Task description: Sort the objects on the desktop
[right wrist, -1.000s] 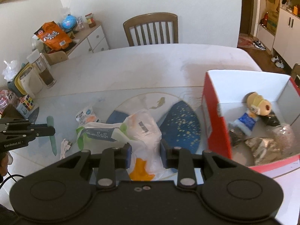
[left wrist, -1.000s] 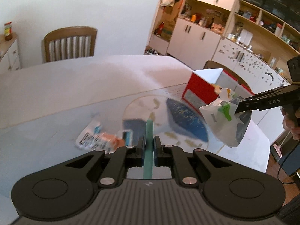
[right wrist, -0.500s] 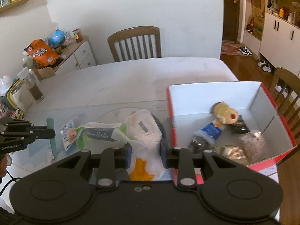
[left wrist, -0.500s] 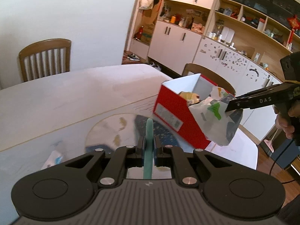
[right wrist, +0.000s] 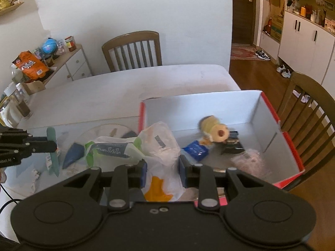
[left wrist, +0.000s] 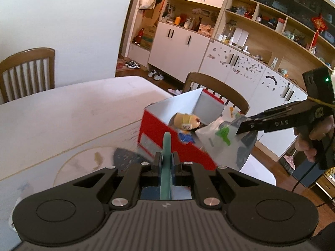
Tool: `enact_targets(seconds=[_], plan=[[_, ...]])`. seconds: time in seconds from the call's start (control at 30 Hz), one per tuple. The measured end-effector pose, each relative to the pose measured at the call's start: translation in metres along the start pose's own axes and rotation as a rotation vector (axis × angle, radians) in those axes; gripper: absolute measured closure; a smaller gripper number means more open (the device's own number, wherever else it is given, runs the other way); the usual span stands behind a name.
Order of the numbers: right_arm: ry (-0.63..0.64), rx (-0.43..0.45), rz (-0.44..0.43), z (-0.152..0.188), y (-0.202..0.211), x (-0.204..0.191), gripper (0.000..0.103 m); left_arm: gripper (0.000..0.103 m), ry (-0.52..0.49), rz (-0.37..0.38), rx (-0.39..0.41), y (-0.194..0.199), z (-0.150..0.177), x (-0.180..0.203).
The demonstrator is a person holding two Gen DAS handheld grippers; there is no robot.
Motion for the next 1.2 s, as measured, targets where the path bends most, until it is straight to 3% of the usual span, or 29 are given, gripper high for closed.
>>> enact_targets(seconds=[0.7, 1.2], plan=[[-0.018, -0.023, 0.089, 0.009, -0.009, 0.09, 0.074, 0.096, -0.071, 0.059, -0.046, -0.097, -0.063, 0.077], [-0.02, -0.08, 0.041, 0.024, -0.051, 0.102, 0.074, 0.096, -0.152, -0.062, -0.231, -0.188, -0.059, 0.079]])
Point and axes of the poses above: each gripper's, at about its wrist camera, not at the fingertips, and y roughly against the way its jaws point, x to its right, z to its underside, the point moved 3 cm from there along -y, roughly the way its jaws point, and after that the axes turned 14 degrees about y, right-handed, at the moved point
